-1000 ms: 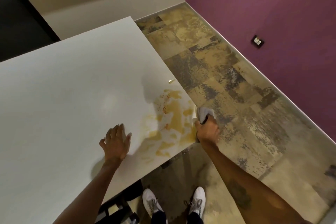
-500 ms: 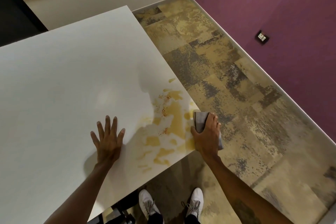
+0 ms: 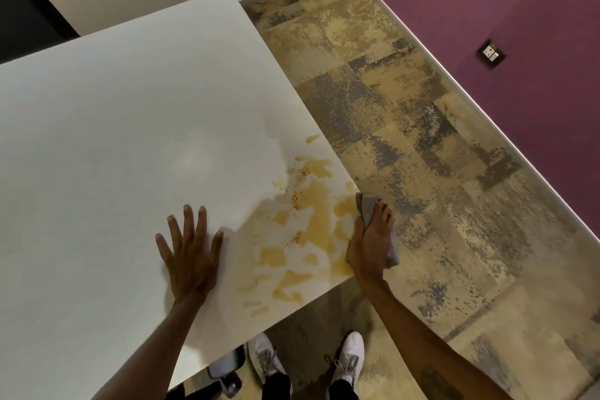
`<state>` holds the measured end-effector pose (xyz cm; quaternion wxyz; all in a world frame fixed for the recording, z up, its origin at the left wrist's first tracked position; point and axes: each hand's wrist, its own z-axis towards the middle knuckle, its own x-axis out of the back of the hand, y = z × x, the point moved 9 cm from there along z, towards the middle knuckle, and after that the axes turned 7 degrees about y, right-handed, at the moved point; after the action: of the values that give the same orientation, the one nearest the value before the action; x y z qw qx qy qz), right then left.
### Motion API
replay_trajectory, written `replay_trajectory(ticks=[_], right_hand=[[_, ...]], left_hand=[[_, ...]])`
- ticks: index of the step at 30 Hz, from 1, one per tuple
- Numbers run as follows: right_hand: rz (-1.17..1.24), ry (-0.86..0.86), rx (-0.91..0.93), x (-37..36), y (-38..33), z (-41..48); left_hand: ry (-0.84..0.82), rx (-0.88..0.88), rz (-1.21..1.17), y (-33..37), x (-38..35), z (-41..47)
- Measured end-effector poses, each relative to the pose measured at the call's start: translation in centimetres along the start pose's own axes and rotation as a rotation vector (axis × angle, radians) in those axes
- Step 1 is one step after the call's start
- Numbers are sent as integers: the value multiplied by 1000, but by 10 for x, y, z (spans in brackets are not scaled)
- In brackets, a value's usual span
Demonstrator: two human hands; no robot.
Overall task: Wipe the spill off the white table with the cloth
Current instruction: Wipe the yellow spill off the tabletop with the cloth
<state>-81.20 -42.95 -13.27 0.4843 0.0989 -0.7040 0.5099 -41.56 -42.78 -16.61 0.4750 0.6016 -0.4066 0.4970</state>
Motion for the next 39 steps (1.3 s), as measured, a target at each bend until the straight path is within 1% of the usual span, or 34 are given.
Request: replay_trajectory(ticks=[3,5,10,16,19,21,27,36,39], right_hand=[[19,46,32,-15,-27,19],[57,37,62,-30,-47,34],[142,-18,145,-67,-98,77],[170,-121,226,-107,-138,114],[135,-178,320,-119,-153,123],[104,-195,405,-123,-161,124],[2,-209,503,-124,-168,122],[-157,-215,580,-131,-169,121],[-123,-214,564,-132,-169,123]], left_hand=[[-3,15,-20,1,2,1],[-10,13,-10,2,4,1],[-11,9,-22,-1,3,2],[40,6,31,-4,0,4],[88,-16,33,-4,1,4],[109,-19,27,-5,1,5],[103,-14,1,-6,0,4],[117,-6,-40,-5,3,4],[120,-11,-45,-7,1,4]])
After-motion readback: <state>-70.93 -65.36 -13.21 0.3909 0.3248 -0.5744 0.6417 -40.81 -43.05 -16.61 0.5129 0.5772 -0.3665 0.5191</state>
